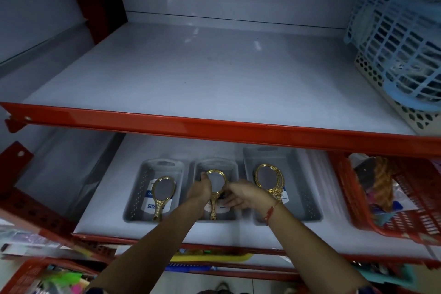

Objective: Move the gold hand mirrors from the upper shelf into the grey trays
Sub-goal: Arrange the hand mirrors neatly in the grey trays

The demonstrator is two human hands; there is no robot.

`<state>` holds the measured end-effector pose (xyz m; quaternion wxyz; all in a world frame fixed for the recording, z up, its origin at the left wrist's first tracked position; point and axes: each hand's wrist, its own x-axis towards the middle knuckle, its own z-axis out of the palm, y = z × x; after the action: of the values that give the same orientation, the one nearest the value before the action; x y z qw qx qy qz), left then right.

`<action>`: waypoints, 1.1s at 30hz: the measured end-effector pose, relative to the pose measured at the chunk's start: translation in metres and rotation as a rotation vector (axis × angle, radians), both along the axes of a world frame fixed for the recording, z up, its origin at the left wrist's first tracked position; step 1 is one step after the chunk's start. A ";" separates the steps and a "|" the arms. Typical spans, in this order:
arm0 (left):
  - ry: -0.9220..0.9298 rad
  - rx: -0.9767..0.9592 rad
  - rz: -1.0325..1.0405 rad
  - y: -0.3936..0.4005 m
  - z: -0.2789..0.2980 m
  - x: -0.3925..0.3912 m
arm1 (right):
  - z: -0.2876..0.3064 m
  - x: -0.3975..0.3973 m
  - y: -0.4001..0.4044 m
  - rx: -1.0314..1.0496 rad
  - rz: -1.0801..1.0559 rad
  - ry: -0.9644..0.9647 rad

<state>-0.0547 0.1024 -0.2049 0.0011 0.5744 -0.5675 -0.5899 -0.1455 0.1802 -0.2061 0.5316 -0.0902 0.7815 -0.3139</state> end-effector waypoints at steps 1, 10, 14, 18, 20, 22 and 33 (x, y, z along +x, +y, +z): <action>0.011 -0.072 -0.005 0.002 0.002 -0.004 | 0.007 -0.009 0.005 -0.032 -0.020 0.017; 0.344 0.359 -0.170 0.058 0.009 -0.079 | 0.002 -0.080 0.079 -0.077 -0.451 0.209; 0.279 0.378 -0.195 0.086 -0.001 -0.096 | -0.030 -0.091 0.112 -0.005 -0.468 0.219; 0.226 0.367 -0.160 0.104 -0.009 -0.100 | -0.050 -0.092 0.122 0.068 -0.414 0.228; 0.203 0.380 -0.150 0.107 -0.017 -0.101 | -0.092 -0.111 0.126 0.062 -0.387 0.228; 0.214 0.386 -0.133 0.111 -0.012 -0.099 | -0.133 -0.129 0.126 0.053 -0.346 0.205; 0.215 0.479 -0.089 0.110 -0.014 -0.099 | -0.043 -0.083 0.113 0.034 -0.373 0.099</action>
<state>-0.1539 0.2125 -0.2190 -0.1006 0.4670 -0.4329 -0.7645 -0.2281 0.2931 -0.2495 0.4264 0.0498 0.8151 -0.3890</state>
